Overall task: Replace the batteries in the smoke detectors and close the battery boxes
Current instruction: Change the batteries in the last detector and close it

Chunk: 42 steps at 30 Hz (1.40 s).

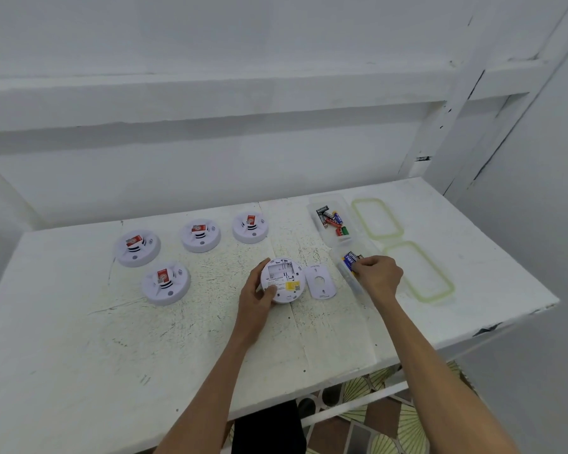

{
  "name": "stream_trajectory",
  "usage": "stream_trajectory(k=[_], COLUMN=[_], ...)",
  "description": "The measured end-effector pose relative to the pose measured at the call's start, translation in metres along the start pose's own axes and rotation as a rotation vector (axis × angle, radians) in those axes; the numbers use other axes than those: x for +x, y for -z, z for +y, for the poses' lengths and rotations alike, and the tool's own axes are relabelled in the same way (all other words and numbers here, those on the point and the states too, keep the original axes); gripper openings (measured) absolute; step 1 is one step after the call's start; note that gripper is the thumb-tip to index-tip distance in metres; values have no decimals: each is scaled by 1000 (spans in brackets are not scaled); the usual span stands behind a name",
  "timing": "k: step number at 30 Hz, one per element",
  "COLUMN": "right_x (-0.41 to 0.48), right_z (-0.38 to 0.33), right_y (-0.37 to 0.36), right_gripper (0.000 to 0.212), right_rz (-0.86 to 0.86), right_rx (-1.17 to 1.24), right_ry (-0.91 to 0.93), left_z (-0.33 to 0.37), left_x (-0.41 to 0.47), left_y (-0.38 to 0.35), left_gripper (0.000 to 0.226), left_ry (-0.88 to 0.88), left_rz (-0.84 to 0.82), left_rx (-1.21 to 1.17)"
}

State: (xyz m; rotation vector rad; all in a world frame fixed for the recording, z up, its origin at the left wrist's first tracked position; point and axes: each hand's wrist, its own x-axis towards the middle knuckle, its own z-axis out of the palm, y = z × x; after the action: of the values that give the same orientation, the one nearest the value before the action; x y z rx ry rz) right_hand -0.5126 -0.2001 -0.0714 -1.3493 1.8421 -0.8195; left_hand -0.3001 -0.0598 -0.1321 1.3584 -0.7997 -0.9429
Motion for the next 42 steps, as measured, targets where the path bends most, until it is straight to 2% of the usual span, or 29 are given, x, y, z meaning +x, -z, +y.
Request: stream_trajectory(k=[4, 7, 9, 16, 21, 25, 30, 34, 38, 42], right_x=[5, 7, 10, 23, 43, 59, 85, 103, 113, 120], right_z=[2, -2, -8, -29, -34, -40, -50, -66, -73, -77], right_y=[-2, -2, -1, -13, -35, -48, -62, -64, -76, -83], right_gripper=[11, 23, 23, 18, 19, 25, 30, 39, 35, 40], right_rz=[-13, 12, 50, -16, -14, -47, -271, -460, -468, -476], right_rx=[-29, -59, -50, -66, -341, -531, -618, -694, -775, -812], right_ry=[13, 47, 64, 347, 592, 701, 588, 578, 605, 633], left_z=[1, 3, 2, 1, 1, 4, 4, 2, 1, 2], left_x=[1, 3, 7, 14, 15, 10, 9, 9, 11, 13], left_y=[-1, -3, -5, -5, -5, -7, -8, -8, -7, -7], left_gripper=[57, 57, 57, 55, 51, 50, 48, 48, 48, 48], left_ry=[-1, -7, -18, -46, -56, -45, -58, -59, -55, -54], left_rz=[9, 18, 15, -20, 2, 37, 53, 55, 59, 59], left_rx=[-7, -6, 7, 65, 71, 53, 66, 89, 78, 72])
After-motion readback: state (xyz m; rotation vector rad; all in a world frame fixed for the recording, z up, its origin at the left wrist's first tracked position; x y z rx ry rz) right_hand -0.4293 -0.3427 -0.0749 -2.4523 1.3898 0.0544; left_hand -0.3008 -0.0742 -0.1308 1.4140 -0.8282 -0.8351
